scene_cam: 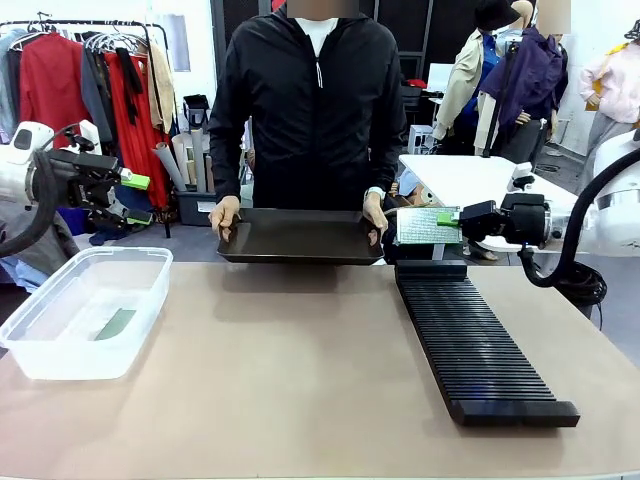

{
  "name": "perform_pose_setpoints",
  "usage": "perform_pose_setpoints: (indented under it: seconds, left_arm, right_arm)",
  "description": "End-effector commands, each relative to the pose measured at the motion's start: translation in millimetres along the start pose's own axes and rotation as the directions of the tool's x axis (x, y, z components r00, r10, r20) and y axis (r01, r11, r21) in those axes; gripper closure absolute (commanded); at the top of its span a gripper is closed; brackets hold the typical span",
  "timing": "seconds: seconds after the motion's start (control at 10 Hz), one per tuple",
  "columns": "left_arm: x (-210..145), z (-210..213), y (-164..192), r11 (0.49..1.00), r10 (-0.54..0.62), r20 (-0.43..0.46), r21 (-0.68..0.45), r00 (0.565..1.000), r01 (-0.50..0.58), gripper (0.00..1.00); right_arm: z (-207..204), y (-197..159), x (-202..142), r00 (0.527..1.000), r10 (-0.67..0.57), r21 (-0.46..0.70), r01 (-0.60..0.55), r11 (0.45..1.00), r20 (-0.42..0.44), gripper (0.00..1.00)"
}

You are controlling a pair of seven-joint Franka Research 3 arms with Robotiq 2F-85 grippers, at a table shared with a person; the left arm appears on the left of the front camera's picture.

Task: Sort PCBs into racks and boxes based on the side picked up.
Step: If the short side of the Blank PCB is picked up, insert it into the PCB Rack ; if the long side is picked up, place it in the Organizing box.

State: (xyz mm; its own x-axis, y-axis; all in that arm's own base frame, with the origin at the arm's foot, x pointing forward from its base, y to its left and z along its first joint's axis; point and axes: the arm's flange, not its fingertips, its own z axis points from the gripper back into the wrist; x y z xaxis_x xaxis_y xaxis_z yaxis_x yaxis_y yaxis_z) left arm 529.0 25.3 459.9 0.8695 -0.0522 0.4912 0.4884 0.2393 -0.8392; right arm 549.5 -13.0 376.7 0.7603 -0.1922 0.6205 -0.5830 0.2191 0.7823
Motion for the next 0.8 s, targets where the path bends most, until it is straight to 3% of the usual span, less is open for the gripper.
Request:
perform_pose_setpoints:
  seconds: [0.0, 0.7]
  left_arm:
    - [-1, 1, -2, 1.000, -0.002, 0.002, -0.002, 1.000, 0.002, 0.00]
    - [-1, 1, -2, 1.000, -0.002, 0.002, -0.002, 1.000, 0.002, 0.00]
  right_arm:
    - [0, 10, -3, 0.999, 0.033, -0.002, -0.033, 0.999, 0.028, 1.00]
    - [0, 0, 0, 1.000, 0.000, 0.000, 0.000, 1.000, 0.000, 1.00]
